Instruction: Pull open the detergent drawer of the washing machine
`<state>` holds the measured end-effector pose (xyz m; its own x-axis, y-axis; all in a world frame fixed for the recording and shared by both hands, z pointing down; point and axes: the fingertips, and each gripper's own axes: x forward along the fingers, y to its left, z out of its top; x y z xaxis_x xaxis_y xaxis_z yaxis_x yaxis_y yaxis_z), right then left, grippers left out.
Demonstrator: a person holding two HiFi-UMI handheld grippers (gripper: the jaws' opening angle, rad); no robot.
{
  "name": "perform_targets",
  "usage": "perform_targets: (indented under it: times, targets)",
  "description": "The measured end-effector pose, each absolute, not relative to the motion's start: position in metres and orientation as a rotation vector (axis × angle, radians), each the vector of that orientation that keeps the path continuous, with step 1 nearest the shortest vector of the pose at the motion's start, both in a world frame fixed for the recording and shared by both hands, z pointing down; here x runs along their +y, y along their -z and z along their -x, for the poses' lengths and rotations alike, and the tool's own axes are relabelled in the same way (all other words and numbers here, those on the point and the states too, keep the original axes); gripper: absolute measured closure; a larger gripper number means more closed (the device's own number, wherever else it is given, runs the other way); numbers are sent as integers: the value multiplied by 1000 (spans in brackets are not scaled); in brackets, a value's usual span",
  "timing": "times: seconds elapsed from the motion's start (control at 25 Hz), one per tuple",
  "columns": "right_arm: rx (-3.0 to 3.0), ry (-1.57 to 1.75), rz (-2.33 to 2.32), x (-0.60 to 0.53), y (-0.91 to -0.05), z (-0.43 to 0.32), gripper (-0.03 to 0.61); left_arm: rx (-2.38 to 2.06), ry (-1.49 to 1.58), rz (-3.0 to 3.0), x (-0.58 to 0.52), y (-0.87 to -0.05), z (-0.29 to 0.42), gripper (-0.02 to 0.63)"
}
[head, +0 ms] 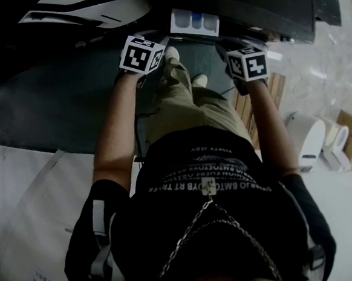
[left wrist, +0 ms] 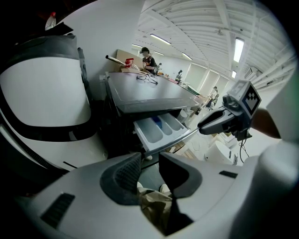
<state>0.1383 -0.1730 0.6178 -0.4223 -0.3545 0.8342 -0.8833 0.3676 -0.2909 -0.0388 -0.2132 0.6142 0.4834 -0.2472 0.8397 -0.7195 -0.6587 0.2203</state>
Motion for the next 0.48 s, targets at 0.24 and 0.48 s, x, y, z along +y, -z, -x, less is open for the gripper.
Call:
perform_targets:
  times: [0.24, 0.48]
  targets:
    - [-1947, -1000, -1056, -165, -619, -138, 505, -773, -1129, -2153, -207, -616, 43, 505]
    - [-1956, -1008, -1036, -160, -622, -137, 505, -770, -1142, -2150, -201, -615, 44, 505]
